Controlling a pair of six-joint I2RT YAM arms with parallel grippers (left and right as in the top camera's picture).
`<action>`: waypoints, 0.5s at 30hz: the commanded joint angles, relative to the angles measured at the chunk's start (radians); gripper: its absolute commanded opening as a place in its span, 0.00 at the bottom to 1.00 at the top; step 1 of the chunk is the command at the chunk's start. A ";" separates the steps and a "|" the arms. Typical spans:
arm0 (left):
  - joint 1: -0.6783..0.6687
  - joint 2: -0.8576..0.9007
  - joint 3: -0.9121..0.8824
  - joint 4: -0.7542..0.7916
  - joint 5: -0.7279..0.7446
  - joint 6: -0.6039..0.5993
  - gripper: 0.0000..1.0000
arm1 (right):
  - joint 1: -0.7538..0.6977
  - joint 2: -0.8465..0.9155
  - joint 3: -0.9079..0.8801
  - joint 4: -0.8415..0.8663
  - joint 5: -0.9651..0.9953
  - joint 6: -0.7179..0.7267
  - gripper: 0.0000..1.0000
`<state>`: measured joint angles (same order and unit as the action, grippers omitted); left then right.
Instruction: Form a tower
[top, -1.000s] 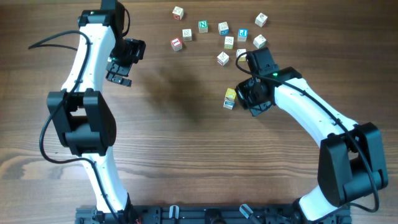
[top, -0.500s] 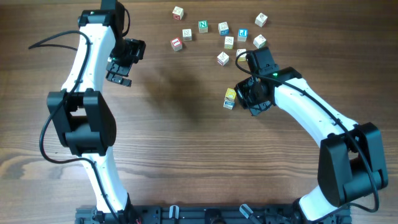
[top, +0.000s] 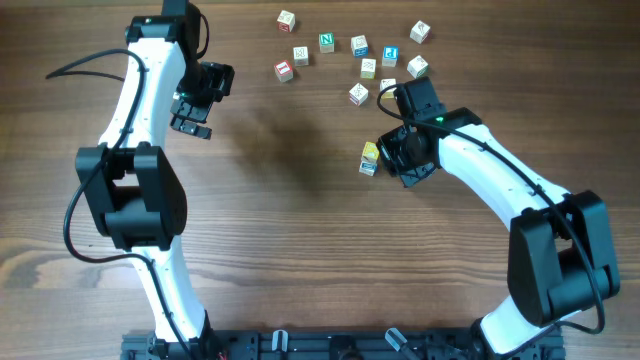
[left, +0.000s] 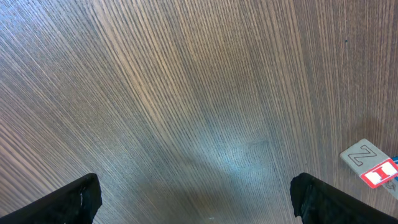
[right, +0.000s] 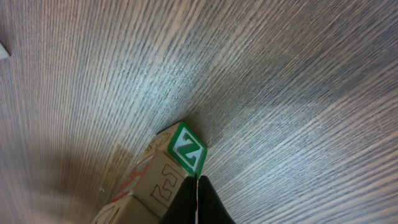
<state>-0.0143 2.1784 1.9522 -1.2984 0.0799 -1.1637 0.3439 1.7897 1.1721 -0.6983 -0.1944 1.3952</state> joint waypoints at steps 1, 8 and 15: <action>0.003 -0.035 -0.007 0.000 -0.010 0.012 1.00 | 0.006 0.020 -0.003 0.006 -0.031 0.022 0.04; 0.003 -0.035 -0.007 0.000 -0.010 0.012 1.00 | 0.007 0.020 -0.003 0.010 -0.043 0.029 0.04; 0.003 -0.035 -0.007 0.000 -0.010 0.012 1.00 | 0.007 0.020 -0.003 0.017 -0.058 0.029 0.04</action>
<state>-0.0143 2.1784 1.9522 -1.2984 0.0799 -1.1637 0.3439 1.7901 1.1721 -0.6849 -0.2363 1.4136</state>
